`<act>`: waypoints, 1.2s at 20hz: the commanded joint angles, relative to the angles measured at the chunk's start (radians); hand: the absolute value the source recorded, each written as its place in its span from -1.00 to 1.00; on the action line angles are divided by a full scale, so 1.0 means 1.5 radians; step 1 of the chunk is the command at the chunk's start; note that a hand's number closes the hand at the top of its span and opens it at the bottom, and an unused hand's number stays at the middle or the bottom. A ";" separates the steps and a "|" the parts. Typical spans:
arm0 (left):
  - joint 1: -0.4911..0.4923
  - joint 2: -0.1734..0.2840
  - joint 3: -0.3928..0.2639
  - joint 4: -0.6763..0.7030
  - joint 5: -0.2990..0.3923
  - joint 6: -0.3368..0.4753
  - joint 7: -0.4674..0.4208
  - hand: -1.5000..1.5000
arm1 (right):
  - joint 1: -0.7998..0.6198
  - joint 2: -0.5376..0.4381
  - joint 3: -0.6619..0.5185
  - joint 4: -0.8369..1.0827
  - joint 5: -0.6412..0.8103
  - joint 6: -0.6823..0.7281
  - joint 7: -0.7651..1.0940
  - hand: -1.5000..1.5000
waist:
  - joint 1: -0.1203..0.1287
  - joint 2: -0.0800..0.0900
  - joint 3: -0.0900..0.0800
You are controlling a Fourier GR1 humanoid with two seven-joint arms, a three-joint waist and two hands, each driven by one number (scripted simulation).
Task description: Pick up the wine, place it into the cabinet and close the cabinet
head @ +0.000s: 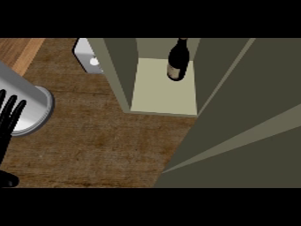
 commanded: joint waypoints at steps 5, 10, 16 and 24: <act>0.028 0.006 0.034 0.027 0.004 -0.037 -0.013 -1.00 | -0.336 0.163 -0.021 0.206 -0.041 -0.133 0.121 1.00 | -0.015 -0.003 0.003; 0.014 0.030 0.075 0.034 0.036 -0.047 0.021 -1.00 | -0.473 0.165 -0.021 0.359 -0.101 -0.216 0.083 1.00 | -0.019 -0.003 0.004; 0.014 -0.006 0.070 0.024 -0.004 -0.045 0.006 -1.00 | -0.542 0.166 -0.118 0.505 -0.190 -0.188 0.003 1.00 | -0.025 -0.002 0.004; -0.003 -0.003 0.105 0.038 0.005 -0.053 0.053 -1.00 | -0.461 0.166 -0.162 0.582 -0.211 -0.121 -0.072 1.00 | -0.035 -0.003 0.005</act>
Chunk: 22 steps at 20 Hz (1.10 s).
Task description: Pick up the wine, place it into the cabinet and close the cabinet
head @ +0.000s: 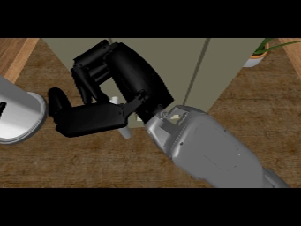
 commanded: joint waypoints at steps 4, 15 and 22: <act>-0.002 0.005 0.033 -0.002 0.010 -0.034 0.028 -1.00 | 0.031 -0.021 -0.075 0.100 0.012 0.092 -0.071 1.00 | -0.003 0.000 0.000; 0.000 -0.027 0.031 -0.024 -0.014 -0.020 0.037 -1.00 | -0.018 -0.032 -0.135 0.267 0.048 0.171 -0.174 1.00 | 0.003 0.002 0.000; -0.040 -0.021 0.031 -0.011 -0.006 -0.025 0.057 -1.00 | -0.003 -0.050 -0.146 0.300 0.055 0.193 -0.218 1.00 | 0.000 0.004 0.000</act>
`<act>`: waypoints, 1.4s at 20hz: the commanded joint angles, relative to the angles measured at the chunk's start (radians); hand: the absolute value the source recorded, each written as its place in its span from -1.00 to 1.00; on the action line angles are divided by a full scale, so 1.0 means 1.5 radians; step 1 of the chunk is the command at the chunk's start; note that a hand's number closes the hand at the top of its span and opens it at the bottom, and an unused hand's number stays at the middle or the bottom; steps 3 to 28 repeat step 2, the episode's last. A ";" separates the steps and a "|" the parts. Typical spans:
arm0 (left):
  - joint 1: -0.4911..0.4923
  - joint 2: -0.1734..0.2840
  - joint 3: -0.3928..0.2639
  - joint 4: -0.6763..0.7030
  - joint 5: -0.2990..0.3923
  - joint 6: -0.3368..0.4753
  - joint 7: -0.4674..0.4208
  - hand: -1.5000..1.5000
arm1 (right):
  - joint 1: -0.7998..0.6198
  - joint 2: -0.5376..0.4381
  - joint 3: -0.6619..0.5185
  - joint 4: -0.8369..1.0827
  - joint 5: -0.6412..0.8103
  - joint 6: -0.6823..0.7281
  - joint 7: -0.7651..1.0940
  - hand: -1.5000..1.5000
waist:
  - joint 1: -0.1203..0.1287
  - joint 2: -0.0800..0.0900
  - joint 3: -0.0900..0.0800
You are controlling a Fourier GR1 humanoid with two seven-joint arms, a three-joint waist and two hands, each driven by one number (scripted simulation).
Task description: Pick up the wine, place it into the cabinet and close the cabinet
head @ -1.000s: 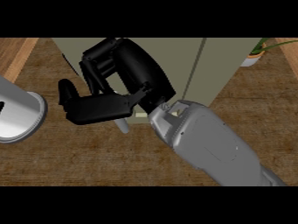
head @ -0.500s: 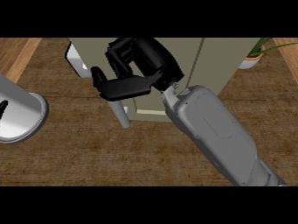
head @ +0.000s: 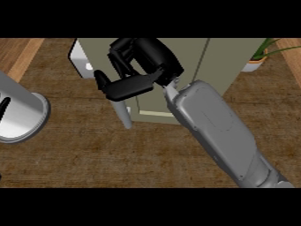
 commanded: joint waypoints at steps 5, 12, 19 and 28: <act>-0.007 -0.008 -0.012 -0.020 0.002 0.008 0.019 -1.00 | -0.019 -0.044 -0.066 0.108 0.025 -0.029 -0.027 1.00 | -0.001 0.027 0.008; -0.007 -0.008 -0.012 -0.020 0.002 0.008 0.019 -1.00 | -0.019 -0.044 -0.066 0.108 0.025 -0.029 -0.027 1.00 | -0.001 0.027 0.008; -0.007 -0.008 -0.012 -0.020 0.002 0.008 0.019 -1.00 | -0.019 -0.044 -0.066 0.108 0.025 -0.029 -0.027 1.00 | -0.001 0.027 0.008; -0.007 -0.008 -0.012 -0.020 0.002 0.008 0.019 -1.00 | -0.019 -0.044 -0.066 0.108 0.025 -0.029 -0.027 1.00 | -0.001 0.027 0.008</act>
